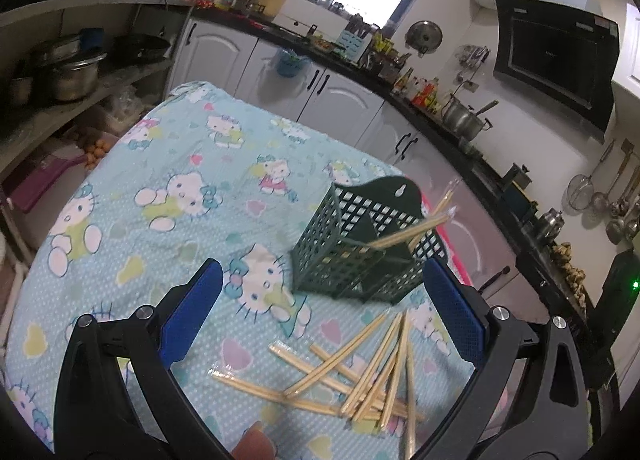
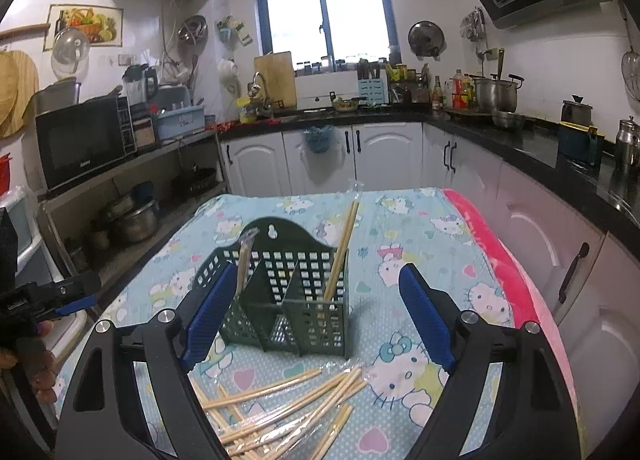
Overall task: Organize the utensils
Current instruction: 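Move the left tool back over the chopstick pile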
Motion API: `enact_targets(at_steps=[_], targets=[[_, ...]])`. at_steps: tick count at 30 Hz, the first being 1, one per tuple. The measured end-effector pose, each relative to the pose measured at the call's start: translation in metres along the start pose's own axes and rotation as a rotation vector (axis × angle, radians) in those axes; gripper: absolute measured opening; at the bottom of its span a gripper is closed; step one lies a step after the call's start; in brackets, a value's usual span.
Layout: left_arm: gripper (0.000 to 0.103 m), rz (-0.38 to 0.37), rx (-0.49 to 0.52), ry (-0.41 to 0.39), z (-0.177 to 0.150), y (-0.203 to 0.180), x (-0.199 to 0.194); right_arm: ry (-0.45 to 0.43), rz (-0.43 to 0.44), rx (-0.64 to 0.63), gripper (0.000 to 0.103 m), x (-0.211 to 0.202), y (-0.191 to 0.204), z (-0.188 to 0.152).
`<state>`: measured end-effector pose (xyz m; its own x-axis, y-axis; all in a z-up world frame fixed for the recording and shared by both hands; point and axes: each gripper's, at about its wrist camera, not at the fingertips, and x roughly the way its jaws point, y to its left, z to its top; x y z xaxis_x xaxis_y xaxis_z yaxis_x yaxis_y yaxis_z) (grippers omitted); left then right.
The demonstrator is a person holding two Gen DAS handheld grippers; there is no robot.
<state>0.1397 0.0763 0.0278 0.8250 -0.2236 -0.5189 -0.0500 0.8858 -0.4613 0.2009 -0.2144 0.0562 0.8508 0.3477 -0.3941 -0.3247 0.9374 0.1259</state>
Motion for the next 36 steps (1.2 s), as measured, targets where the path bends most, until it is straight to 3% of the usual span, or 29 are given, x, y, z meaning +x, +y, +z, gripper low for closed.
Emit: enact_targets(at_steps=[15, 36], targets=[[0.092, 0.045, -0.003, 0.105, -0.032, 0.021, 0.004, 0.089, 0.037, -0.021, 0.080, 0.005, 0.009, -0.023], [0.092, 0.056, -0.066, 0.253, -0.073, 0.041, 0.021, 0.217, -0.007, -0.056, 0.080, 0.013, -0.001, -0.063]])
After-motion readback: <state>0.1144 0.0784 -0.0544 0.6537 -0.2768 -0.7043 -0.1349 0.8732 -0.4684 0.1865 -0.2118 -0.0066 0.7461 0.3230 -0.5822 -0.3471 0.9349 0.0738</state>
